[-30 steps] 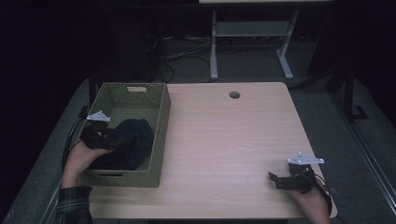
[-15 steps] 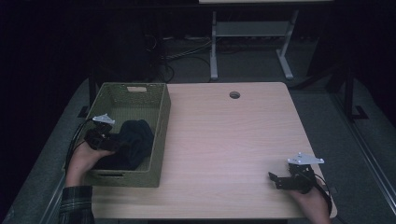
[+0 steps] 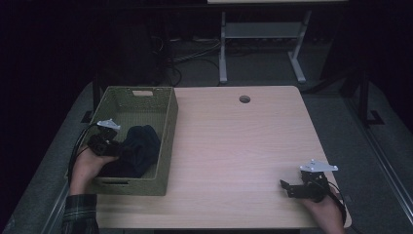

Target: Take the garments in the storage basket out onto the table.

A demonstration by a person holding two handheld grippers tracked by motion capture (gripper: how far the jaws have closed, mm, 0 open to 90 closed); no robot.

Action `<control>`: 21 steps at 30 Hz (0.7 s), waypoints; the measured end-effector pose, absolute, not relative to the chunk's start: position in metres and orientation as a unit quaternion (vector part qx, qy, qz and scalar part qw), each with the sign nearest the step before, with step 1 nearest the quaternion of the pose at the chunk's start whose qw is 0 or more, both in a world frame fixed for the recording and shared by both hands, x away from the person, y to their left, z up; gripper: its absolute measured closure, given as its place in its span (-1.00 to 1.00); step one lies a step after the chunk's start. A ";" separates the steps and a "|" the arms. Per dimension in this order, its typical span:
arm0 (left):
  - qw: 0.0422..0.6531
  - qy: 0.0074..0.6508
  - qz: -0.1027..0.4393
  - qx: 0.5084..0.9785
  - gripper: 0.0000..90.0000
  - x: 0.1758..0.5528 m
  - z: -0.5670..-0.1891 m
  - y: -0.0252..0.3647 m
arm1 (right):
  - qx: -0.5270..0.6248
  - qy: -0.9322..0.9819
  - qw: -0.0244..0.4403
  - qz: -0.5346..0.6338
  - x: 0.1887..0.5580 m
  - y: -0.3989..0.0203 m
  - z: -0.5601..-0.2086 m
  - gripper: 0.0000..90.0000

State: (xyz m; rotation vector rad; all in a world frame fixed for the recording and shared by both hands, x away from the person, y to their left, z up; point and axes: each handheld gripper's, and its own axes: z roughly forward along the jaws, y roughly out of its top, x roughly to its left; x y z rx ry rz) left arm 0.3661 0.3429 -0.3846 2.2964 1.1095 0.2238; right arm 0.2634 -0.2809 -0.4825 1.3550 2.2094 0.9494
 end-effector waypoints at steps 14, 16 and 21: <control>0.342 0.413 0.116 0.836 0.47 0.356 -0.360 0.351 | 0.482 0.786 0.190 0.338 0.263 -0.281 -0.482 -0.83; 0.351 0.415 0.121 0.831 0.47 0.353 -0.357 0.353 | 0.482 0.786 0.190 0.338 0.263 -0.281 -0.482 -0.83; 0.374 0.420 0.136 0.816 0.48 0.348 -0.347 0.358 | 0.482 0.786 0.190 0.338 0.263 -0.281 -0.482 -0.83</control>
